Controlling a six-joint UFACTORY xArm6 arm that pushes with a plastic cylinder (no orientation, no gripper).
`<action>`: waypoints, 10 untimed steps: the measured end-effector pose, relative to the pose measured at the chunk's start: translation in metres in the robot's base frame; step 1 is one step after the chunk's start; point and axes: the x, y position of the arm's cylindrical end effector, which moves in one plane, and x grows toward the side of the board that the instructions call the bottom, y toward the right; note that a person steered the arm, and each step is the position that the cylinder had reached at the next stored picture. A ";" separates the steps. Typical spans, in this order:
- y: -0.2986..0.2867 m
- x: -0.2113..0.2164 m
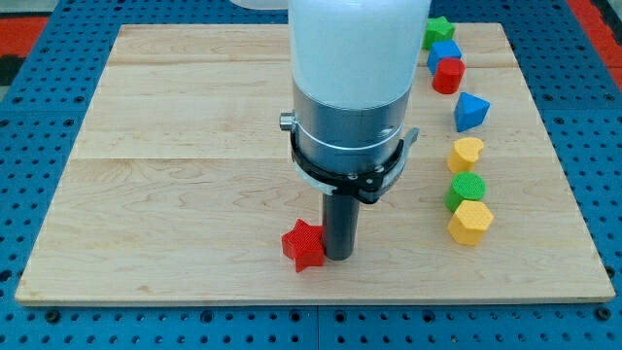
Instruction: Push yellow hexagon to the left side of the red star
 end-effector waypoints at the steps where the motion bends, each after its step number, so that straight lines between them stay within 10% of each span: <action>1: 0.082 0.019; 3: 0.203 0.025; 10: 0.060 -0.037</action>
